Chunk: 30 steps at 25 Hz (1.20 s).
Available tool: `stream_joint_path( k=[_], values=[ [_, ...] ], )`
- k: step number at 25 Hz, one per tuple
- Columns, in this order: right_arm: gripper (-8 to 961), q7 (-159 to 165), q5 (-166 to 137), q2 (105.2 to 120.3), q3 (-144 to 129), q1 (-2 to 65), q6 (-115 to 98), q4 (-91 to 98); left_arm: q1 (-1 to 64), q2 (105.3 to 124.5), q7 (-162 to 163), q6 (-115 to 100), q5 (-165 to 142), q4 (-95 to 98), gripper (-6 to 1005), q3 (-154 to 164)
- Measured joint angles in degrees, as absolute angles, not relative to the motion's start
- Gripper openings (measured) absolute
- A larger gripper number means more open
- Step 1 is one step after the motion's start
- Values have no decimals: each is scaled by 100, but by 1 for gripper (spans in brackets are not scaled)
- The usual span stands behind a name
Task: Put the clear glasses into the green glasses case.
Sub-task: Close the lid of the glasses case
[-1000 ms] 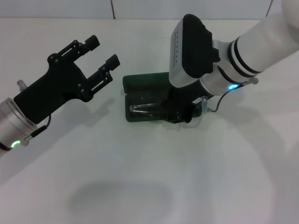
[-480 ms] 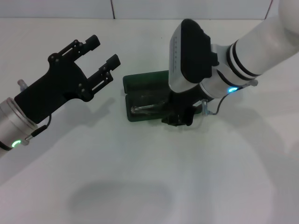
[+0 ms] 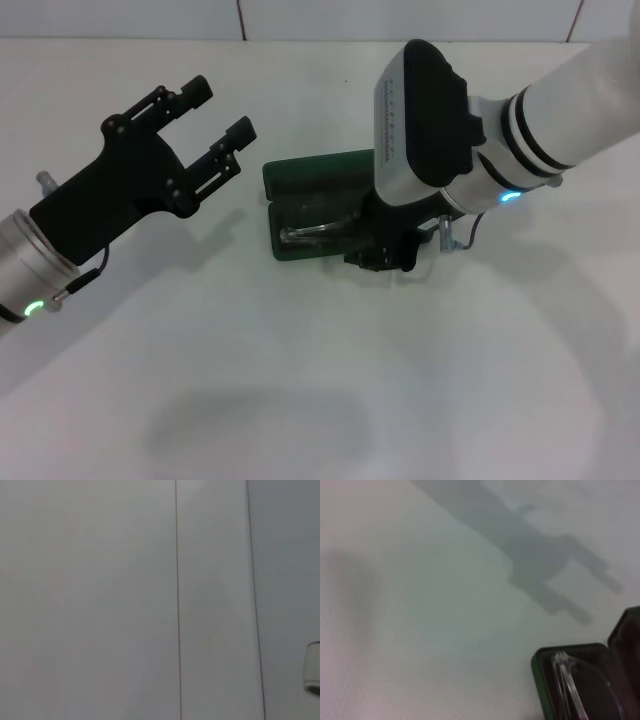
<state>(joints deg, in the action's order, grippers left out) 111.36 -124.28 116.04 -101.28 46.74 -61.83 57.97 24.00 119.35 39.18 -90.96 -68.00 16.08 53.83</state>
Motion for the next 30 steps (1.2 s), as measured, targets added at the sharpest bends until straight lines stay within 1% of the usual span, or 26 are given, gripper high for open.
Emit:
stream_joint_path(
  k=[8, 20, 24, 30],
  values=[
    [335, 11111, -12367, 11624, -10230, 4904, -5993, 5328, 2418, 11943, 3937, -9096, -6801, 1627, 638, 5390],
    [341, 11124, -12360, 11619, -10230, 4919, -5634, 5205, 2417, 11944, 3938, -9096, -6794, 1618, 638, 5397],
    [343, 11114, -12357, 11617, -10218, 4858, -5902, 5347, 2426, 11944, 3937, -9097, -6789, 1612, 638, 5394],
    [347, 11106, -12478, 11597, -10165, 4520, -5935, 5892, 2442, 11944, 3938, -9096, -6786, 1607, 639, 5382]
  ],
)
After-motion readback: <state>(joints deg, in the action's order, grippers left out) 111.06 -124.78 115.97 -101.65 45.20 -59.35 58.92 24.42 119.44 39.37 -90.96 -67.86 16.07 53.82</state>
